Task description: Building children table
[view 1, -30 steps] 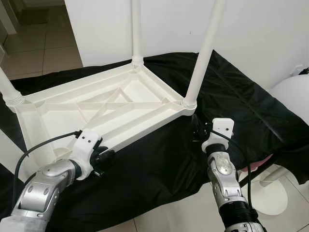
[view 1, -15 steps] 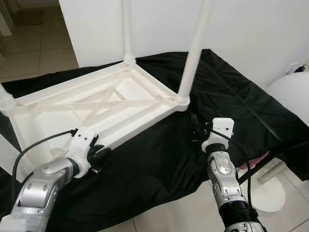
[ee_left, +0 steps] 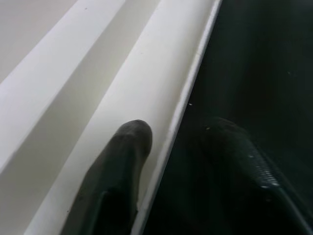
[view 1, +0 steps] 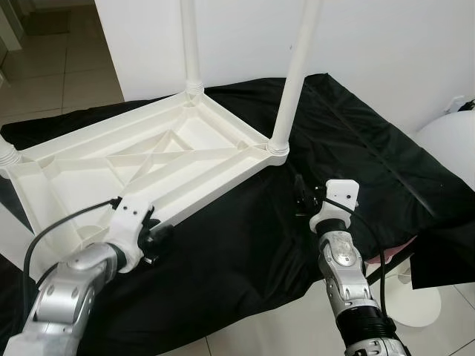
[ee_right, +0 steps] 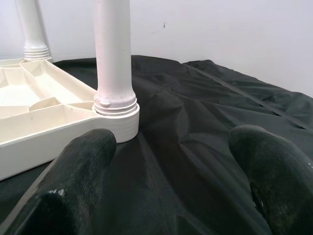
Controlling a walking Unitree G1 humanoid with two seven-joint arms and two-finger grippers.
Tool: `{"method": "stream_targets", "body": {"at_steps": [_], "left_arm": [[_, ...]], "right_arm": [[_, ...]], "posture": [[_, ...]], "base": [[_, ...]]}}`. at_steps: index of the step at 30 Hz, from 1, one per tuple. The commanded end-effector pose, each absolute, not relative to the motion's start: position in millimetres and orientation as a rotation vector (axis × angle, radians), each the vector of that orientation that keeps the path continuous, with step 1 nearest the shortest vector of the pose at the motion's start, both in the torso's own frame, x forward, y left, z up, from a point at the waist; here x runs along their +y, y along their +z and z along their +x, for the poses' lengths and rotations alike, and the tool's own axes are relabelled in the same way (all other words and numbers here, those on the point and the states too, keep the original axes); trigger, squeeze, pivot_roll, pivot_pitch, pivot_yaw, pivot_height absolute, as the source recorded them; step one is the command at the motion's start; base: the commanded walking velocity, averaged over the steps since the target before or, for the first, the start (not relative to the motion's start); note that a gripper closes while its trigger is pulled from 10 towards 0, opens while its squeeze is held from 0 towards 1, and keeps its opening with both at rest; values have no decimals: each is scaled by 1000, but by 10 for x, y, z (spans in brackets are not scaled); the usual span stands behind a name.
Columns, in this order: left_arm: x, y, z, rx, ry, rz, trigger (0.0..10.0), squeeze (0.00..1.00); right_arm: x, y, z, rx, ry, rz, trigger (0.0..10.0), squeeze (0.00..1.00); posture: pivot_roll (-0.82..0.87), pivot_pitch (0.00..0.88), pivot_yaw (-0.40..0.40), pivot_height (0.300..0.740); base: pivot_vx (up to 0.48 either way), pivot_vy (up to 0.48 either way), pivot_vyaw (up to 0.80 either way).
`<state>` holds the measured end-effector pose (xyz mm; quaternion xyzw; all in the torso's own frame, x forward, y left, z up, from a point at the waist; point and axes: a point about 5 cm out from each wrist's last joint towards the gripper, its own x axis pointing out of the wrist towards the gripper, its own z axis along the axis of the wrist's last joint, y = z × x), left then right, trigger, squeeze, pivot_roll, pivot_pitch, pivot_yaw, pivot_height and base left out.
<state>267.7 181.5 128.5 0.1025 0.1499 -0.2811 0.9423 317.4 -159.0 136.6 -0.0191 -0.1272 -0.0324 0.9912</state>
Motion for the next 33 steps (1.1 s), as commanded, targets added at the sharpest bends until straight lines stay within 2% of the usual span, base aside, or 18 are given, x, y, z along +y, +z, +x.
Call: {"method": "stream_targets", "body": {"at_steps": [1,2,3,10,12,19,21,26,29,33], "left_arm": [[1734,1269,2627,308,-657,225,10000,1000],[1710,1298,2585,265,-693,290,10000,0],[1692,1332,2552,218,-720,341,10000,0],[1657,1429,2453,139,-807,300,10000,0],[1732,1687,2220,-49,-808,216,10000,0],[1808,1726,2058,-57,-824,228,10000,0],[1962,1782,1945,-90,-755,280,10000,0],[2161,1880,1812,-116,-728,269,10000,0],[2392,1897,1672,-68,-707,242,10000,0],[2523,1890,1604,-42,-669,289,10000,0]], "right_arm": [[-1595,1346,3164,-255,-70,-42,10000,0],[-1593,1345,3165,-255,-70,-41,10000,0],[-1592,1345,3166,-255,-70,-41,10000,0],[-1587,1345,3171,-255,-71,-38,10000,0],[-1560,1325,3174,-250,-68,-32,10000,0],[-1531,1307,3177,-244,-61,-25,10000,0],[-1484,1299,3213,-239,-42,-19,10000,0],[-1435,1323,3274,-240,-21,-14,10000,0],[-1409,1325,3299,-239,-9,-11,10000,0],[-1393,1330,3310,-240,-3,-11,10000,0]], "posture": [[-9,73,5,740],[-9,73,5,740],[-9,73,5,740],[-3,74,7,740],[17,78,9,740],[39,77,1,740],[58,77,-10,740],[62,77,-13,740],[97,73,-30,740],[109,74,-35,740]], "base": [[0,0,0],[0,0,0],[0,0,0],[0,0,0],[0,0,0],[0,0,0],[0,0,0],[0,0,0],[0,0,0],[0,0,0]]}}
